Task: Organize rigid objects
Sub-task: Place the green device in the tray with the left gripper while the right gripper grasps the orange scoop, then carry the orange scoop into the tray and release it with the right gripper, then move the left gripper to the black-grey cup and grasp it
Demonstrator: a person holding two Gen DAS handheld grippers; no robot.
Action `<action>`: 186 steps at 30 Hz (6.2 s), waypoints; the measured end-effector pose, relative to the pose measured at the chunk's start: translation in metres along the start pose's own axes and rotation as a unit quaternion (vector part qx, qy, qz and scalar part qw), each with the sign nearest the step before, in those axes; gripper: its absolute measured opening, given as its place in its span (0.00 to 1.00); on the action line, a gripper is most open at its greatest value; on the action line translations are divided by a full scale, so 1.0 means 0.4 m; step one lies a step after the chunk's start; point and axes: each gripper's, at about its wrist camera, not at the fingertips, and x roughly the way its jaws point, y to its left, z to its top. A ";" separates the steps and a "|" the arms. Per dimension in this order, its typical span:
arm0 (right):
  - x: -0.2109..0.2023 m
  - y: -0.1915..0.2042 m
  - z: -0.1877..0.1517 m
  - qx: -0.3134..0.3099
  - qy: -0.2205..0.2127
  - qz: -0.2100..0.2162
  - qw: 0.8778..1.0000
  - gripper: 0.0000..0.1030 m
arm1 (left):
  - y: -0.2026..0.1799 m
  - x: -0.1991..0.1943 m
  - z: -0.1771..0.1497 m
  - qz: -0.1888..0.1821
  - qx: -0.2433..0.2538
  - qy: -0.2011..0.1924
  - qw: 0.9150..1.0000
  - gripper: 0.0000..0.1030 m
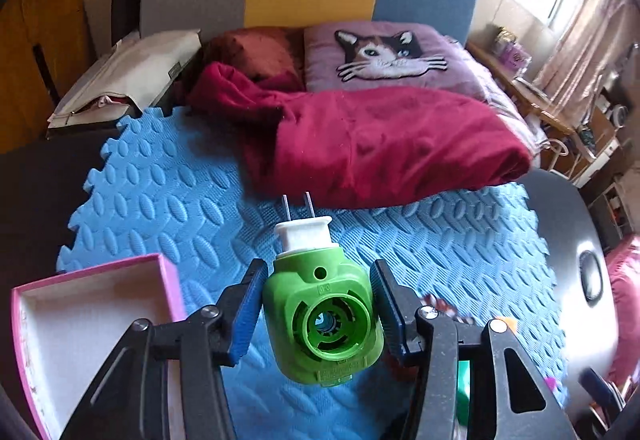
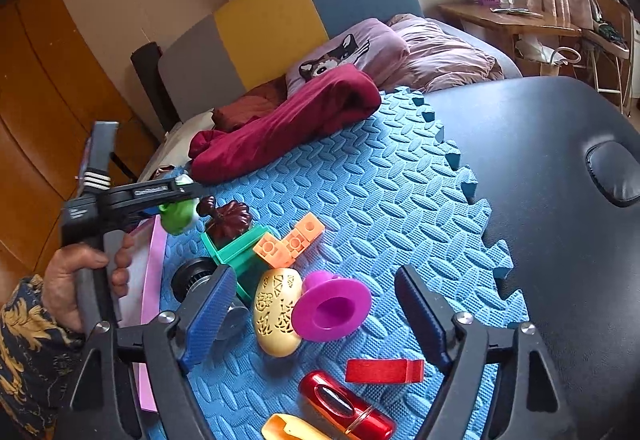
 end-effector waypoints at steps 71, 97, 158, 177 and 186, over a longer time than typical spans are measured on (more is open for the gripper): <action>0.007 0.098 -0.273 -0.094 0.050 -0.154 0.982 0.35 | 0.407 -0.316 -0.333 0.051 -0.054 -0.080 0.994 0.71; -0.014 0.118 -0.326 -0.099 -0.015 -0.157 0.982 0.25 | 0.317 -0.487 -0.502 0.178 -0.048 -0.150 0.971 0.87; 0.187 0.630 -0.144 -0.207 0.052 0.069 0.974 0.32 | 0.496 -0.466 -0.558 0.148 -0.124 -0.112 0.975 0.88; -0.055 0.107 -0.002 -0.038 -0.060 -0.078 0.994 0.36 | 0.293 -0.452 -0.432 0.028 -0.034 -0.105 0.993 1.00; -0.075 -0.020 0.006 0.034 -0.097 -0.082 0.991 0.36 | 0.105 -0.361 -0.334 -0.091 -0.005 -0.067 0.994 1.00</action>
